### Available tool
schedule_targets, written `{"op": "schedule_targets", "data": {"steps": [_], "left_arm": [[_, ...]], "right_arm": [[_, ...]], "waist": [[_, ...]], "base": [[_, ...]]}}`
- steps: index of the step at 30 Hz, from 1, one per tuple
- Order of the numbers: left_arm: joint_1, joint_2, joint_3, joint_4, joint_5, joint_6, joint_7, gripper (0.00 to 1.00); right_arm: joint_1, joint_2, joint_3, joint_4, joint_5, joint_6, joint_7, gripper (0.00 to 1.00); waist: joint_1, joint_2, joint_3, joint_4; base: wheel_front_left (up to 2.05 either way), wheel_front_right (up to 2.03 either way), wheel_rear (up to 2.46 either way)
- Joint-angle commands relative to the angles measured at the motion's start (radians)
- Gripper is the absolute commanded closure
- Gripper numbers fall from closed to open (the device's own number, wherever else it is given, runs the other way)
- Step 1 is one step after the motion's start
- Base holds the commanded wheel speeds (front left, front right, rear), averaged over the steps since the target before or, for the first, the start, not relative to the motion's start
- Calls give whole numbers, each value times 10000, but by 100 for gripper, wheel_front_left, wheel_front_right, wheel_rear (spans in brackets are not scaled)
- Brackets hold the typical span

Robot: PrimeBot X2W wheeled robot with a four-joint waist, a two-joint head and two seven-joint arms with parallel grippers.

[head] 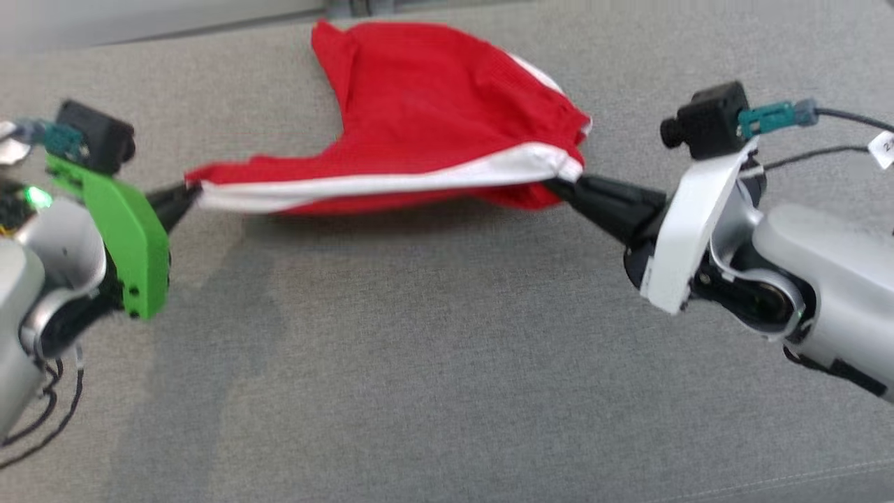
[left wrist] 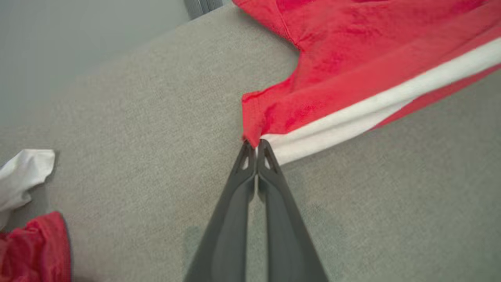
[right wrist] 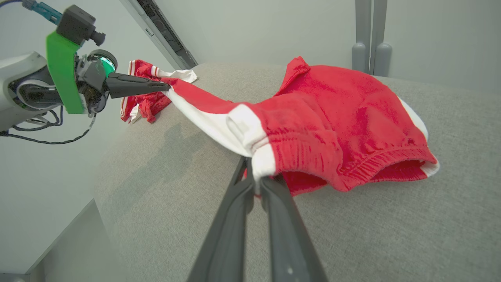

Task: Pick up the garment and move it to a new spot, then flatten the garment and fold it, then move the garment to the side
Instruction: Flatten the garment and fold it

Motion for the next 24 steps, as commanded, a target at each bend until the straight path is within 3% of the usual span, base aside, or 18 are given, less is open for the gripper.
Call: {"op": "schedule_targets", "data": {"steps": [1,8,16,20,24], "left_arm": [[468,328,-134,-313,-118,94,188,100],[2168,1610,-789,-2381,-947,781,1723,100],[3377,3072,-1037,-5052,-2178,1752,2985,100],[3545,3455,-953,-5693,-2308,2147,2988,100],[3457,3631,-876,-5920,-2341,2276,3093,100]], "right_arm": [[488,-234,10,-274,-12,-7,467,100],[2420,-1335,13,-1621,43,-7,2674,100],[4035,-2525,16,-2794,576,-12,3972,100],[4210,-2727,-6,-3170,743,-12,4162,100],[4151,-2498,-167,-3267,1003,-12,4149,100]], "waist": [[1,0,-1044,252],[1,0,-1858,497],[1,0,-2221,445],[1,0,-2142,212],[1,0,-1980,-102]], "base": [[0,0,0],[0,0,0],[0,0,0],[0,0,0],[0,0,0]]}}
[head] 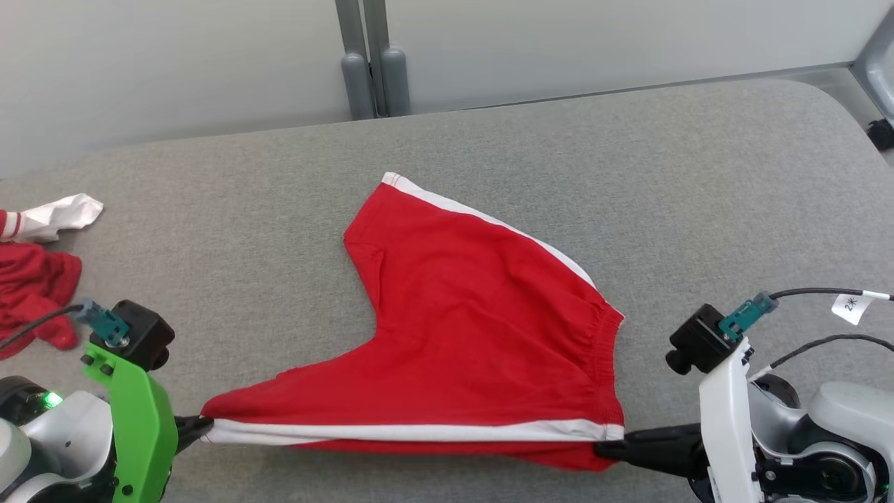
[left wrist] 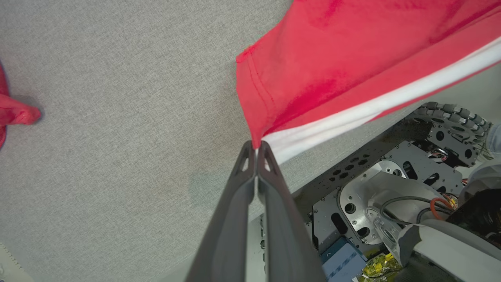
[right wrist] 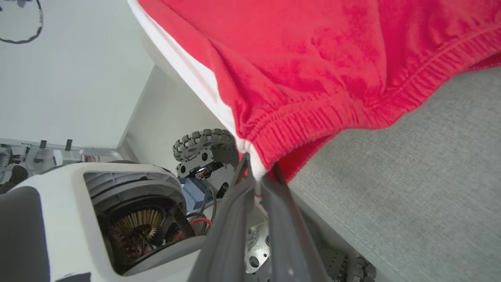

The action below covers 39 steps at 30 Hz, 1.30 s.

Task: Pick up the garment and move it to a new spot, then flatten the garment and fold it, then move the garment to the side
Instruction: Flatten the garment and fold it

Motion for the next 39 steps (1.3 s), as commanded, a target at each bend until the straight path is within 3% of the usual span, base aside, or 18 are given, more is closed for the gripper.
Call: {"op": "schedule_targets", "data": {"steps": [1,7,23,35,39], "left_arm": [[-82,114,102,-2,11,84,71,100],[-1084,-264,375,274,238,-13,602,100],[-5167,-1953,1145,2912,508,-503,2985,100],[-6687,-3088,1168,4678,826,-765,3371,100],[-6967,-3223,1022,5306,1126,-837,3435,100]], "right_arm": [[-5,65,-134,26,133,-18,-115,100],[-443,600,-806,424,544,-16,-617,100],[-1295,1737,-2142,1476,1155,-15,-1713,100],[-1386,2041,-2570,1240,987,-15,-2312,100],[-1491,2321,-2480,1334,838,-15,-2268,100]], "waist": [[1,0,215,-274],[1,0,987,-809],[1,0,3530,-2229],[1,0,4323,-3028],[1,0,4483,-3233]], "base": [[0,0,0],[0,0,0],[0,0,0],[0,0,0],[0,0,0]]}}
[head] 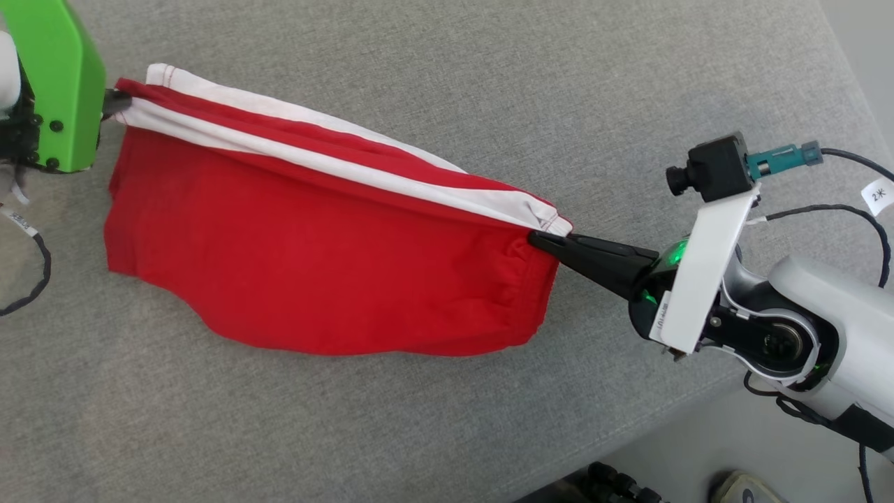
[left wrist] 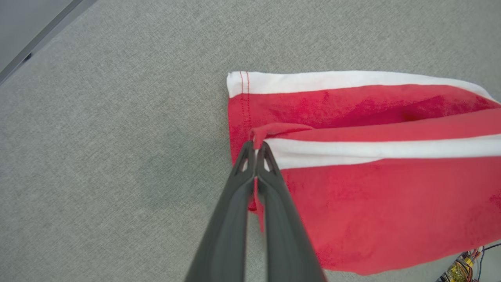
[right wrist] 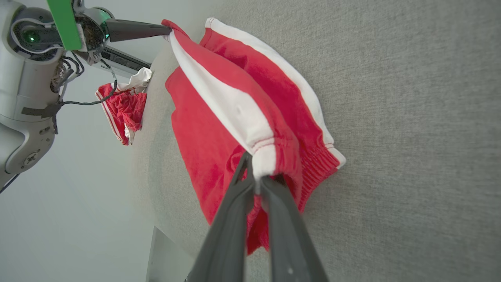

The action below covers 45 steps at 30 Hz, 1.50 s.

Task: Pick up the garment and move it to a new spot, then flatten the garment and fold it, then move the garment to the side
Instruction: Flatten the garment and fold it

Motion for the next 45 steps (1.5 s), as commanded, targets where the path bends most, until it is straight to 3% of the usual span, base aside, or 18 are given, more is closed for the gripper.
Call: {"op": "schedule_targets", "data": {"steps": [1,9,17,18,19,20,21,32,45], "left_arm": [[-210,3,-15,222,117,-36,30,100],[-483,-266,-91,1243,320,-111,-116,100],[-787,-543,-70,1763,503,-246,-376,100],[-810,-582,-80,1842,554,-247,-457,100],[-835,-621,-81,1930,648,-268,-603,100],[-836,-650,-69,2027,708,-265,-767,33],[-794,-673,-75,2121,700,-286,-841,0],[-145,-738,-197,2780,442,-716,-1091,0],[1128,-165,-423,2751,-154,-809,-713,0]], "right_arm": [[-176,120,4,45,-100,-9,6,100],[-520,720,145,386,-468,-9,-146,100],[-676,902,219,707,-327,-11,-146,100],[-675,916,238,755,-300,-11,-128,92],[-669,932,252,815,-255,-11,-97,62],[-656,958,275,879,-213,-11,-57,0],[-648,976,298,914,-179,-9,-38,0],[-224,588,107,957,-21,-10,-350,0],[962,-31,-572,254,182,-10,-1796,0]], "waist": [[0,-1,287,-300],[0,-1,389,-370],[0,-1,377,-223],[0,-1,371,-217],[0,-1,364,-217],[0,-1,352,-225],[0,-1,329,-235],[0,-1,-344,-303],[0,-1,-376,-724]], "base": [[0,0,0],[0,0,0],[0,0,0],[0,0,0],[0,0,0],[0,0,0],[0,0,0],[0,0,0],[0,0,0]]}}
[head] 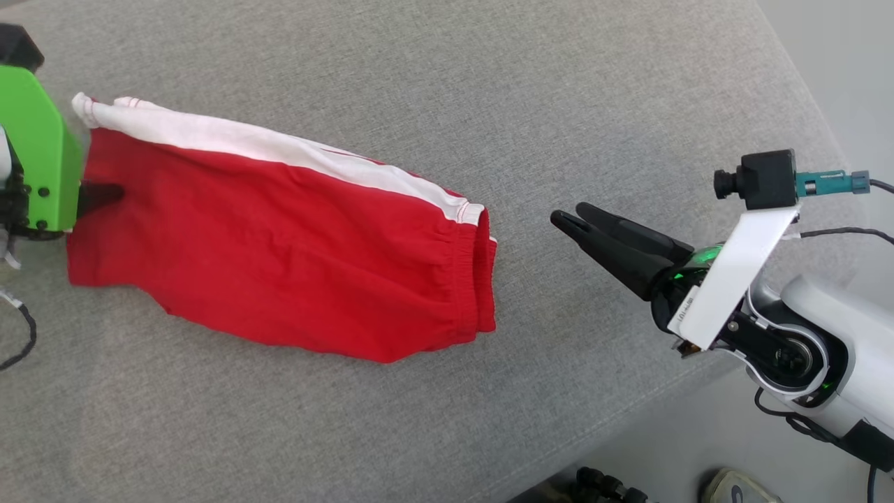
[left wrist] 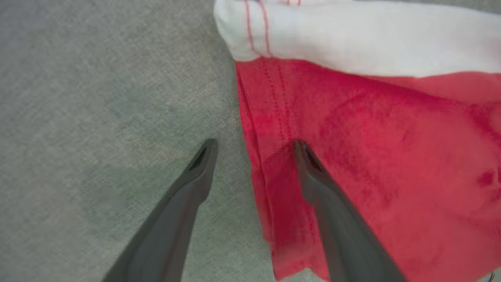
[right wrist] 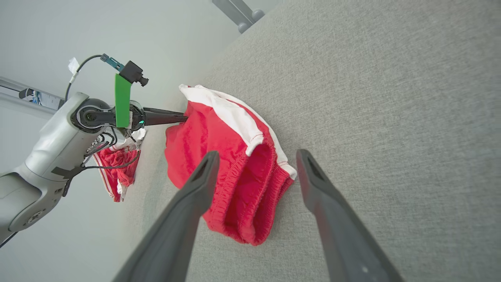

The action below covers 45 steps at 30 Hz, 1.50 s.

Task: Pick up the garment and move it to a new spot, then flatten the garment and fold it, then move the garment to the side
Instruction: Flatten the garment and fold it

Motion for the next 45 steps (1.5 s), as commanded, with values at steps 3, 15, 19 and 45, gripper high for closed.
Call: {"op": "schedule_targets", "data": {"steps": [3,15,19,45], "left_arm": [[520,-133,-17,-60,-386,-35,70,0],[526,-219,2,-457,-322,39,-144,100],[676,-300,-15,-368,-496,35,-102,100],[4102,109,77,-1990,-2307,1177,-418,100]], "right_arm": [[310,-29,-104,-6,18,-8,-249,0],[549,127,-69,240,-86,-6,-313,0],[648,67,-93,361,-65,-6,-334,0],[1961,-562,-385,684,242,-3,-593,0]], "waist": [[0,-1,42,-155],[0,-1,-225,70],[0,-1,-581,418],[0,-1,-3048,2738]], "base": [[0,0,0],[0,0,0],[0,0,0],[0,0,0]]}}
